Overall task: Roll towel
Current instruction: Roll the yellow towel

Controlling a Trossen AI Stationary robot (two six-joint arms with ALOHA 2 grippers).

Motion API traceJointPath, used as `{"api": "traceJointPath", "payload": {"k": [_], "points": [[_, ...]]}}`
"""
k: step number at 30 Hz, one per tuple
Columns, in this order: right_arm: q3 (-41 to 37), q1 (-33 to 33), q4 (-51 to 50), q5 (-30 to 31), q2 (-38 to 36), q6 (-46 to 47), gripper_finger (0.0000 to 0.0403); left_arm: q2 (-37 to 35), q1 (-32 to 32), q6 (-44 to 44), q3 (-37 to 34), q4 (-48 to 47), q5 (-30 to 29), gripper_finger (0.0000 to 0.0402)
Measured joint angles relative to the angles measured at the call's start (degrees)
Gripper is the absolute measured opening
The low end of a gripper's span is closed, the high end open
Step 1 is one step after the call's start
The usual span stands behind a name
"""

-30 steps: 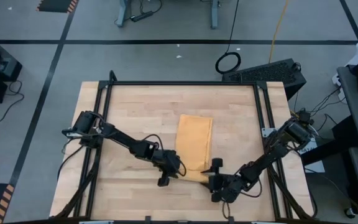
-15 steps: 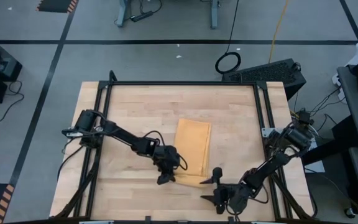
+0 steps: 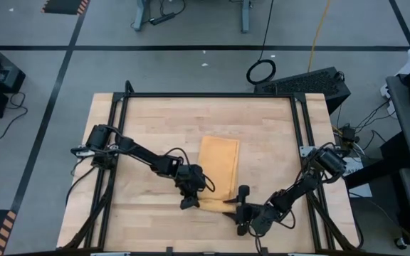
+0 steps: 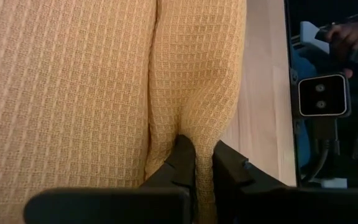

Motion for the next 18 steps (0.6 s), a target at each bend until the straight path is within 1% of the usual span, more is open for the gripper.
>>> {"api": "traceJointPath", "payload": {"k": [4,7,10,14,18], "points": [[0.0,-0.3,-3.1,-1.3,0.0,4.6,0.0159,0.0,0.0,0.0,0.0,0.0,-0.5,0.0026],[0.1,-0.6,-5.6,-2.4,0.0,9.7,0.0135,0.0,0.0,0.2,0.0,0.1,-0.8,0.0027],[0.1,-0.7,-6.5,-2.9,-0.1,14.0,0.0111,0.0,0.0,0.4,0.0,0.0,-2.7,0.0036],[0.1,-0.8,-6.9,-3.2,-0.1,17.8,0.0071,-0.1,-0.6,2.0,0.0,0.0,-6.3,0.0074],[0.2,-0.9,-9.1,-3.2,-0.3,23.3,0.0040,-0.2,-1.7,4.3,0.1,0.0,-6.8,0.0125]]}}
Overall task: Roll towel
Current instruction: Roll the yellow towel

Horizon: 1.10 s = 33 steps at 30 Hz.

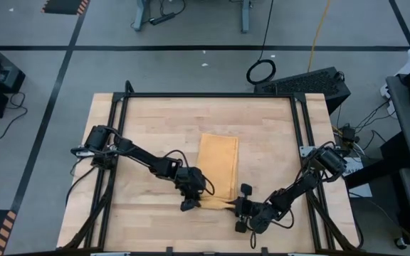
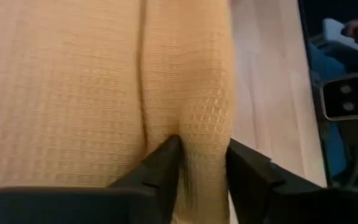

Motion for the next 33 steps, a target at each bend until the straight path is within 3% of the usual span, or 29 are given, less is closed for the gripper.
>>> {"api": "traceJointPath", "payload": {"k": [7,11,16,22,26,29,33], "points": [[-0.1,-0.2,-1.3,-0.6,0.0,6.2,0.0036,-4.5,-0.6,5.2,0.1,-11.8,1.6,0.0189],[-0.2,-0.2,-1.3,-0.9,0.0,10.7,0.0036,-9.5,-1.0,9.2,-0.2,-19.8,-3.0,0.0198],[-0.2,-0.2,-1.2,-3.0,0.0,17.8,0.0034,-13.7,-6.6,11.5,-0.1,-15.5,-17.9,0.0199],[-0.2,-0.2,-1.4,-3.7,0.0,22.7,0.0033,-12.1,-17.9,16.1,0.0,-5.9,-39.9,0.0199],[-0.2,-0.2,-1.4,-3.7,0.1,22.7,0.0033,-9.0,-24.4,24.1,0.0,-2.5,-54.7,0.0199],[-0.2,-0.2,-1.3,-3.8,0.1,22.6,0.0033,-5.9,-26.9,26.8,0.0,-3.4,-60.3,0.0199],[-0.3,-0.2,-1.3,-3.8,0.1,22.6,0.0033,-2.9,-26.9,27.3,-0.1,-1.9,-60.5,0.0192]]}}
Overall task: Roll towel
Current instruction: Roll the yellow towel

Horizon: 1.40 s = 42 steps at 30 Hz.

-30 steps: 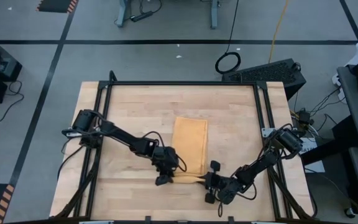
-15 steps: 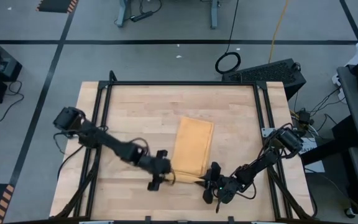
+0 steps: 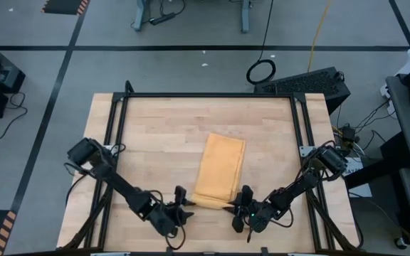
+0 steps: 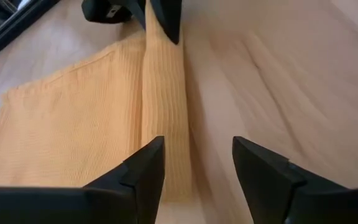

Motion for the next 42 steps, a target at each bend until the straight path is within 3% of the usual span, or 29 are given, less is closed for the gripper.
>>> {"api": "traceJointPath", "payload": {"k": [16,24,27,42], "points": [[0.0,0.0,0.0,-0.2,0.0,0.3,0.0036,0.9,4.3,3.4,0.0,-1.6,3.4,0.0182],[-0.1,0.0,0.0,-0.2,0.0,0.3,0.0036,0.9,4.6,3.5,0.0,0.3,3.9,0.0255],[-0.1,0.0,0.0,-0.2,0.0,0.4,0.0037,0.9,4.7,3.4,0.0,-0.3,5.2,0.0265],[-0.1,0.0,0.2,-0.3,0.0,1.2,0.0038,4.6,7.2,3.0,0.1,1.7,5.1,0.0172]]}}
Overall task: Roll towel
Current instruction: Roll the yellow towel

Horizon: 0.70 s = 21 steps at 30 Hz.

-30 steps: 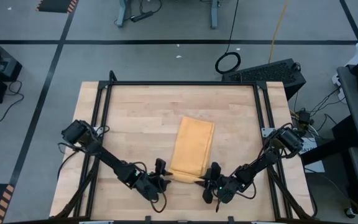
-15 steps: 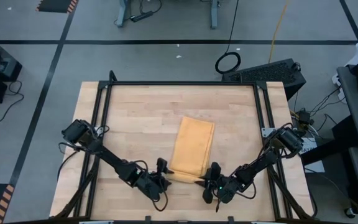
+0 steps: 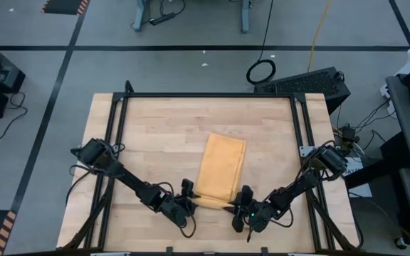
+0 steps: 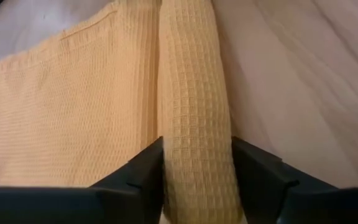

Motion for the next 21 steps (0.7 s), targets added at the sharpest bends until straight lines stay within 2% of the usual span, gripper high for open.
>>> {"api": "traceJointPath", "payload": {"k": [3,7,10,15,21], "points": [[0.0,0.0,0.2,0.0,0.0,0.0,0.0038,0.3,0.0,-0.2,0.0,1.2,0.1,0.0142],[0.0,0.1,0.9,0.0,0.1,-2.4,0.0043,-0.4,-0.1,-4.4,0.0,1.4,0.9,0.0072],[0.0,0.2,2.3,-0.6,-0.3,-7.1,0.0062,-1.2,0.7,-10.1,-0.1,1.3,6.2,0.0026],[-0.2,1.1,2.0,-1.9,-2.8,-21.6,0.0129,-1.5,3.4,-21.1,0.0,2.4,18.0,0.0026],[-0.2,2.7,-1.9,-1.1,-8.9,-30.8,0.0196,-1.6,6.2,-27.3,0.0,2.3,25.6,0.0027]]}}
